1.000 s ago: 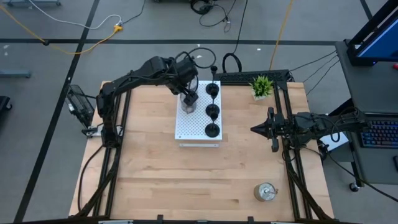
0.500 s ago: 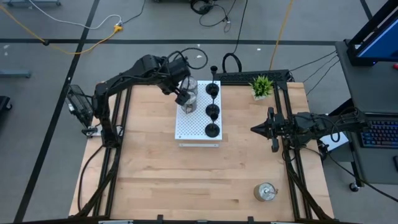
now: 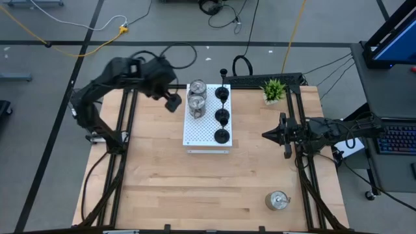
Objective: Pick & Place candle stick holders
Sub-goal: Put the silver scented candle on the shelf aligned with the other silver scented candles
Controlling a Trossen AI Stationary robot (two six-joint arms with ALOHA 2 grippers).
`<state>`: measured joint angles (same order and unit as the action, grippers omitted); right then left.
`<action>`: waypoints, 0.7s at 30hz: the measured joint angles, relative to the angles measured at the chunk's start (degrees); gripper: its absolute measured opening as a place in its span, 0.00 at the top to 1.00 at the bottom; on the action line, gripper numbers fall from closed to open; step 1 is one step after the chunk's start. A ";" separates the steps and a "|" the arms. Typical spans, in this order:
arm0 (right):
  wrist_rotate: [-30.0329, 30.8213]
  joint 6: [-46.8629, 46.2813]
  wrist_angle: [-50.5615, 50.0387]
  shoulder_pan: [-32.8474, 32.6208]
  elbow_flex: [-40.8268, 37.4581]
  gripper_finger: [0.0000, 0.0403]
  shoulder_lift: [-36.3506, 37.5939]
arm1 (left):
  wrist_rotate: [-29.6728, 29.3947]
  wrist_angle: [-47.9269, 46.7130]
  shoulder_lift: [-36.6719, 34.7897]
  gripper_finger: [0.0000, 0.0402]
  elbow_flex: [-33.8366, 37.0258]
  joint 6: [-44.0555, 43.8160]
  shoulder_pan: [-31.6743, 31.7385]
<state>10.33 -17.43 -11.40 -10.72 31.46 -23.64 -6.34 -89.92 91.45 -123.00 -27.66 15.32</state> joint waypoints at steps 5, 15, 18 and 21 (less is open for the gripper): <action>-0.22 -0.51 0.40 0.00 0.00 1.00 -0.78 | -3.08 -0.05 -4.80 0.02 0.02 -2.54 -3.82; -8.89 6.53 11.78 -0.02 0.00 1.00 -3.07 | -12.18 4.54 -11.38 0.02 0.02 -4.38 -16.08; -9.11 8.02 13.44 -0.02 0.00 1.00 -4.05 | -14.86 4.96 -11.39 0.02 0.05 -4.75 -21.20; -8.99 9.52 13.33 -0.06 0.00 1.00 -5.33 | -19.21 7.15 -11.43 0.02 2.76 -7.02 -26.59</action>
<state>1.34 -7.91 1.93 -10.78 31.46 -28.97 -25.55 -82.77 80.01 -120.24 -34.67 -11.26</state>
